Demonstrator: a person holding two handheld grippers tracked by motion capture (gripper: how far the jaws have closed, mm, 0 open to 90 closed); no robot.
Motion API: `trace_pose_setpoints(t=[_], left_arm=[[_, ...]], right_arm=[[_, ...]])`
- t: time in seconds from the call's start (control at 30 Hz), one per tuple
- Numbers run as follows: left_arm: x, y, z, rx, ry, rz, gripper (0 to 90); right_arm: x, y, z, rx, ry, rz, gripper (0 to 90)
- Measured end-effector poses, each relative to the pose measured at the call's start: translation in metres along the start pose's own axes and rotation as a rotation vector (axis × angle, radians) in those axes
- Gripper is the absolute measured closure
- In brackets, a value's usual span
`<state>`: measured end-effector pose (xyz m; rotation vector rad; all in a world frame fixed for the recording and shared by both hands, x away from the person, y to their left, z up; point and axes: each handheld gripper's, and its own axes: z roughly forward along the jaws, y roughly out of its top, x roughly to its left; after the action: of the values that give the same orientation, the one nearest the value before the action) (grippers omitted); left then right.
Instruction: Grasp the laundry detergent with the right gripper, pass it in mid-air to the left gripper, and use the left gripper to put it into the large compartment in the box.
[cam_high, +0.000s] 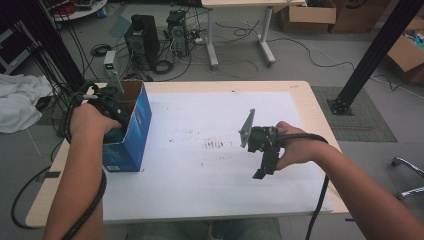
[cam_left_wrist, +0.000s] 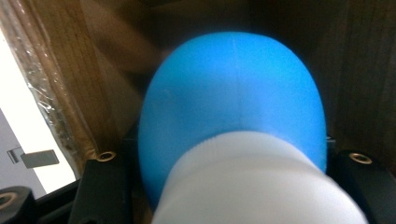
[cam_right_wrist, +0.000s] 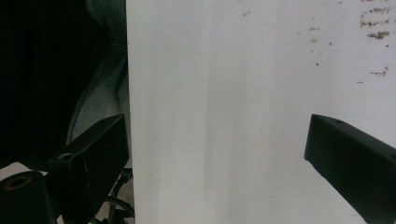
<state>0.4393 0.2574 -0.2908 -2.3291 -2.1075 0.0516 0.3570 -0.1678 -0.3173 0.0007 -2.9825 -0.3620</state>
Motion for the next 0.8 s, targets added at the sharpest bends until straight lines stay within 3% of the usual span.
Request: trace_pose_setpoints(t=[0.47,0.8], left_arm=[[-0.005,-0.002,-0.001,-0.025,0.036,0.023,38.0],[-0.007,-0.002,-0.011,-0.017,0.029,0.020,32.5]], right_arm=[[0.001,0.001,-0.001,-0.009,0.003,0.007,6.8],[0.002,0.003,-0.001,-0.015,-0.001,-0.002,6.8]])
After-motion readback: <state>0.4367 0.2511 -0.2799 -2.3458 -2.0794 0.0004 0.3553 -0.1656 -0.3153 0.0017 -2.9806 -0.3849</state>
